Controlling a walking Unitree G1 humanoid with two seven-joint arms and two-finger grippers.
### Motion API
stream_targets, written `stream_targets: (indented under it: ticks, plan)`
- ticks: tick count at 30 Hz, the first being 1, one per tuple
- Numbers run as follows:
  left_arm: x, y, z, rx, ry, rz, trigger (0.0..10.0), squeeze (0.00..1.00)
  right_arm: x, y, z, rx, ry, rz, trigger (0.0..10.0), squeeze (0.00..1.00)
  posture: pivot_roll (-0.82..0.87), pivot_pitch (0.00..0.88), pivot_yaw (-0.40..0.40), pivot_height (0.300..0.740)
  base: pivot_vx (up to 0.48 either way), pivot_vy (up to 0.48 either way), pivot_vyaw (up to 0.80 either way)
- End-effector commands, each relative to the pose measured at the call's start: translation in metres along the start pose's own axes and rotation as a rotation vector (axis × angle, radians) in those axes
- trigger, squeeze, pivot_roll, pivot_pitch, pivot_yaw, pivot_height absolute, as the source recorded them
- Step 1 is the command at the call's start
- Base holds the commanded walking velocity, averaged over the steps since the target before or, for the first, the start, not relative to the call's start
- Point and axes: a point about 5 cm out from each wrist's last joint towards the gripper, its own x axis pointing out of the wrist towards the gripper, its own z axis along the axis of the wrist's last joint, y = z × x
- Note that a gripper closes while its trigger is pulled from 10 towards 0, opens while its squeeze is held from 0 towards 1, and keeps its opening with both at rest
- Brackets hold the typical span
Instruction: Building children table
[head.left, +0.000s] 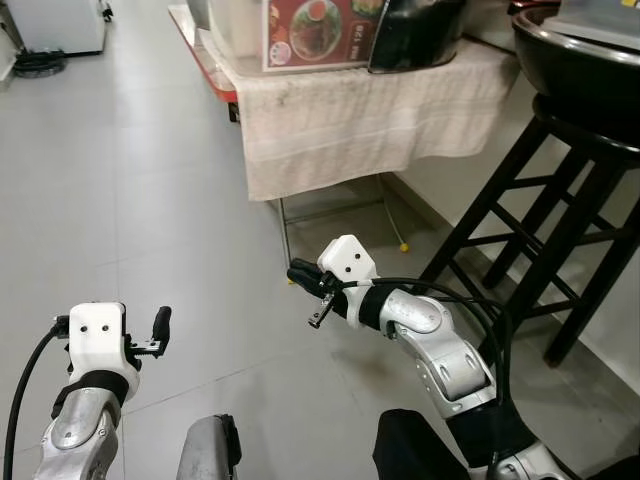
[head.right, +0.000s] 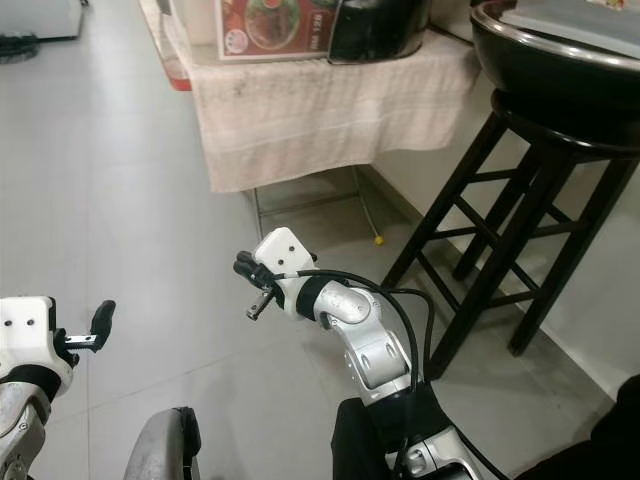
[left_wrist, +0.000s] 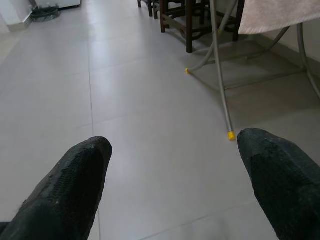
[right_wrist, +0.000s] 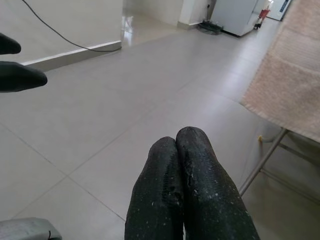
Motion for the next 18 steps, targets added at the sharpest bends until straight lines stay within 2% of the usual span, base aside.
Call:
stream_targets:
  ticks: [1, 9, 18]
  plan:
    - [-0.0003, 0.0023, -0.0059, 0.004, 0.030, 0.005, 10.0, 0.00, -0.0006, 0.0023, 0.0027, -0.003, -0.010, 0.006, 10.0, 0.00, 0.06, 0.103, -0.003, 0.521, 0.000, 0.000, 0.00]
    - [0.0006, 0.0022, -0.0058, 0.005, 0.029, 0.004, 10.0, 0.00, -0.0001, 0.0026, 0.0023, -0.008, -0.002, 0.008, 10.0, 0.00, 0.06, 0.102, -0.003, 0.521, 0.000, 0.000, 0.00]
    - [0.0005, 0.0021, -0.0062, 0.009, 0.034, 0.000, 10.0, 0.00, -0.0012, 0.0100, -0.0020, -0.002, 0.013, 0.041, 10.0, 0.00, 0.06, 0.102, 0.002, 0.492, 0.000, 0.000, 0.00]
